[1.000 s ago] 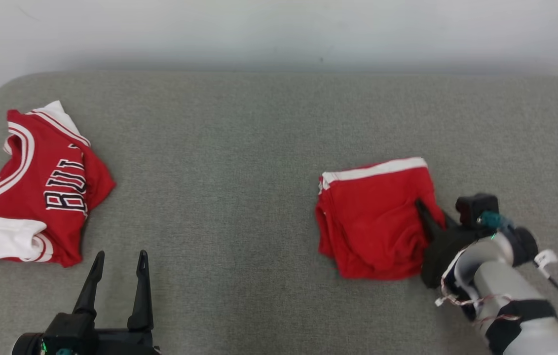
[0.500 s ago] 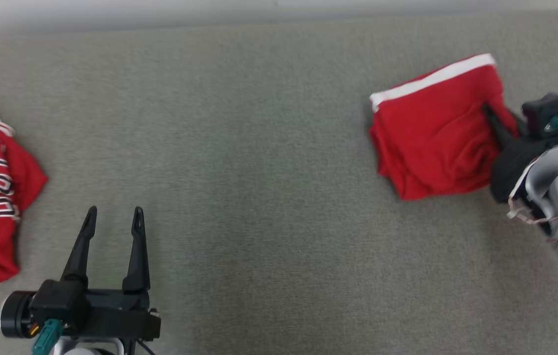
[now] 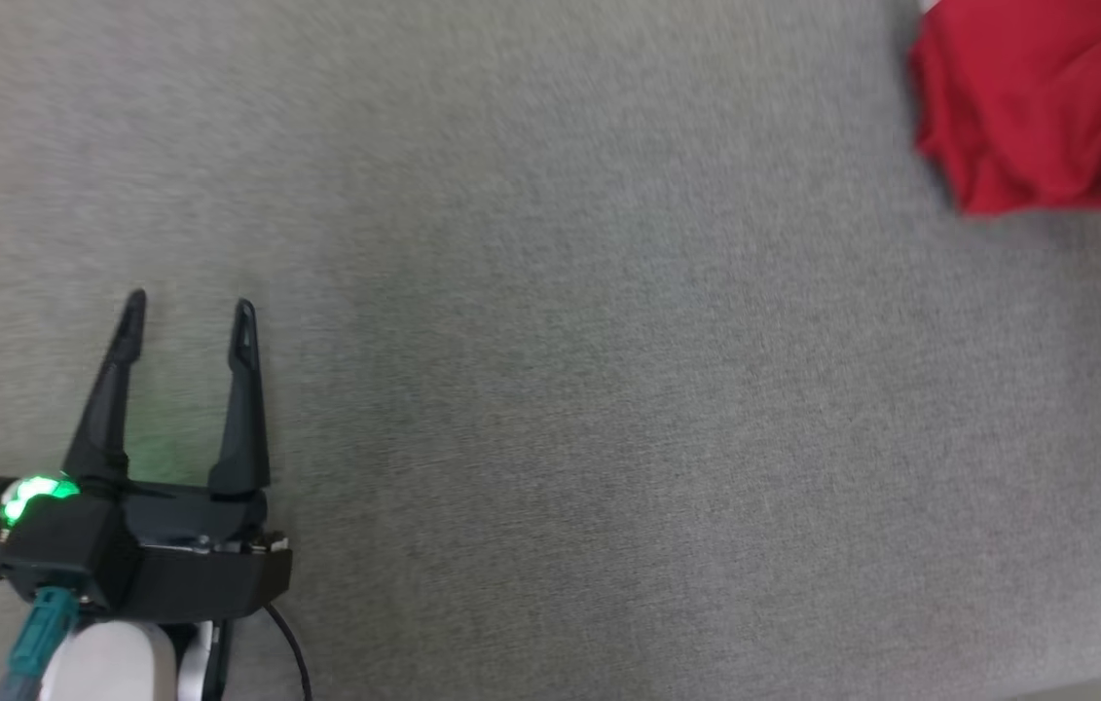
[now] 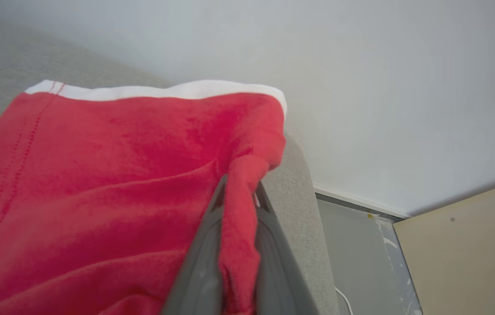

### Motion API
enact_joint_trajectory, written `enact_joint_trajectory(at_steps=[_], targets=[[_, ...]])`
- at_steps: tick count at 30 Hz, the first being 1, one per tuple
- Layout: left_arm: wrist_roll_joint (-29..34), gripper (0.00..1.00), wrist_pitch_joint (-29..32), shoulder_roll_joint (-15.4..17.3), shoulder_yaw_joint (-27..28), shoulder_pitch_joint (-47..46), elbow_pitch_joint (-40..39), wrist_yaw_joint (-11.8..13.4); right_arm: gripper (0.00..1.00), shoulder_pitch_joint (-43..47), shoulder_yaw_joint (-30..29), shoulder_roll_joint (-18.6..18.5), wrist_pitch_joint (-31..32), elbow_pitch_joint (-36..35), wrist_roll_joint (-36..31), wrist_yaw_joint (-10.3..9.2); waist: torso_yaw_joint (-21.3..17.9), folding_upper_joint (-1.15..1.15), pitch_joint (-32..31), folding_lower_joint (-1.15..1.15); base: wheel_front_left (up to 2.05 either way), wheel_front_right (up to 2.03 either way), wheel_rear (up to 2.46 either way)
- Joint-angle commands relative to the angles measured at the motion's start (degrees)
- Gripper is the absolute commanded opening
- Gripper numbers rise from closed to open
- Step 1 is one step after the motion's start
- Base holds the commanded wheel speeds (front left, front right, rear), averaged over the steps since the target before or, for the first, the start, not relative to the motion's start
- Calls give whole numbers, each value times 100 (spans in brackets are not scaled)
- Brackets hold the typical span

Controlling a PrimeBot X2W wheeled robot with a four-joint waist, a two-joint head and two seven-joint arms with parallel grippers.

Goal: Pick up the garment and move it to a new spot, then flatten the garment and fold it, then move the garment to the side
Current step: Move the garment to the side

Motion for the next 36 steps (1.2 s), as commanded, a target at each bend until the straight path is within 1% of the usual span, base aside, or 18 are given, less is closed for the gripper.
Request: enact_joint_trajectory(at_steps=[1, 6, 9, 13, 20, 21, 22, 23, 27, 32, 36], targets=[[75, 100, -19, 52, 24, -65, -62, 8, 0, -143, 11, -10, -6, 5, -4, -16, -325, -1, 436, -1, 0, 0, 0], [130, 100, -19, 98, 108, -59, -402, 8, 0, -566, 46, -169, 8, 64, -94, -16, -424, -1, 684, -1, 0, 0, 0], [168, 100, -19, 141, 127, -79, -537, 8, 0, -783, 52, -204, -2, 120, -126, -16, -443, -1, 818, -1, 0, 0, 0], [203, 100, -16, 183, 104, -149, -674, 8, 0, -1018, 114, -293, 19, 205, -260, -16, -411, -1, 987, -1, 0, 0, 0], [243, 100, 2, 204, 61, -235, -774, 10, 0, -1322, 36, -357, 94, 523, -465, -16, -333, -1, 1172, -1, 0, 0, 0], [245, 100, 2, 199, 63, -240, -774, 10, 28, -1359, 22, -350, 98, 571, -508, -16, -323, -1, 1180, -1, 0, 0, 0], [244, 100, 2, 192, 70, -240, -767, 10, 82, -1388, -5, -337, 106, 630, -535, -16, -316, -1, 1181, -1, 0, 0, 0], [243, 100, 3, 187, 82, -233, -751, 11, 100, -1410, -27, -332, 116, 688, -568, -16, -309, -1, 1176, -1, 0, 0, 0], [154, 100, 8, 121, 150, -199, -715, 14, 100, -1512, -114, -349, -91, 835, -678, -16, -281, -1, 1067, -1, 0, 0, 0], [131, 100, 6, 81, 238, 6, -648, 14, 100, -1442, -282, -85, -357, 877, -668, -16, -298, -1, 726, -1, 0, 0, 0], [117, 100, 0, 0, 276, 172, -583, 22, 100, -1267, -409, 116, -647, 844, -544, -16, -241, -1, 323, -1, 0, 0, 0]])
